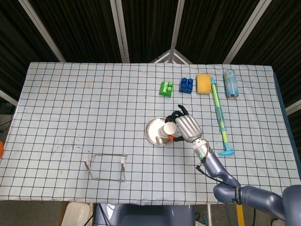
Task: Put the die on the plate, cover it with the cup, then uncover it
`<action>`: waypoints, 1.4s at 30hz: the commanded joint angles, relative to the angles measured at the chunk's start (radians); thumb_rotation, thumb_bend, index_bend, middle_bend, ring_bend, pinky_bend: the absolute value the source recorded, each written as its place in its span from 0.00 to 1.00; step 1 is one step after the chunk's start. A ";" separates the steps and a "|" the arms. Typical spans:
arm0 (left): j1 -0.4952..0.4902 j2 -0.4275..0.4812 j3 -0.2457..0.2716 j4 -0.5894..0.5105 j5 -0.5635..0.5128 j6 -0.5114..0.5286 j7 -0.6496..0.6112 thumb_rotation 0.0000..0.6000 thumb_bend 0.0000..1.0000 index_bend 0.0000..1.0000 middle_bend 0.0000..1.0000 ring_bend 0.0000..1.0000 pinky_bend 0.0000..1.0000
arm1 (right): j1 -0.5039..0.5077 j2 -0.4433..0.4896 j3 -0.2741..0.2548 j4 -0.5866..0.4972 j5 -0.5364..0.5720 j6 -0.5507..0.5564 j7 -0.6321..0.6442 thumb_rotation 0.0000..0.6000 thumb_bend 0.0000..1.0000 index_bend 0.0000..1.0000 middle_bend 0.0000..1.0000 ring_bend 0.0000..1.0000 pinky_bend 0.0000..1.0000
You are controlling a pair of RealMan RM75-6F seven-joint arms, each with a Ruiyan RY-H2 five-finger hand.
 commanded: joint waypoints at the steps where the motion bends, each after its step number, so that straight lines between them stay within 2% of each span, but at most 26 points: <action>1: -0.001 -0.001 0.000 0.001 0.000 -0.001 0.002 1.00 0.68 0.35 0.00 0.00 0.03 | -0.002 0.008 0.014 0.017 0.015 0.006 -0.011 1.00 0.37 0.63 0.49 0.25 0.01; 11: -0.004 -0.007 -0.005 0.004 -0.012 -0.005 0.016 1.00 0.68 0.35 0.00 0.00 0.03 | 0.003 -0.012 0.029 0.244 0.078 -0.053 0.016 1.00 0.37 0.63 0.49 0.25 0.01; 16: -0.009 -0.012 -0.001 0.002 -0.008 -0.012 0.035 1.00 0.68 0.35 0.00 0.00 0.03 | -0.011 -0.011 0.001 0.317 0.072 -0.083 0.039 1.00 0.37 0.63 0.49 0.25 0.01; 25: -0.011 -0.013 0.001 0.001 -0.009 -0.016 0.037 1.00 0.68 0.35 0.00 0.00 0.03 | -0.050 0.033 -0.037 0.309 0.061 -0.095 0.042 1.00 0.37 0.63 0.49 0.25 0.01; 42: -0.013 -0.016 0.003 0.001 -0.008 -0.019 0.043 1.00 0.68 0.35 0.00 0.00 0.03 | -0.125 0.106 -0.046 0.275 0.085 -0.079 0.087 1.00 0.37 0.63 0.49 0.25 0.01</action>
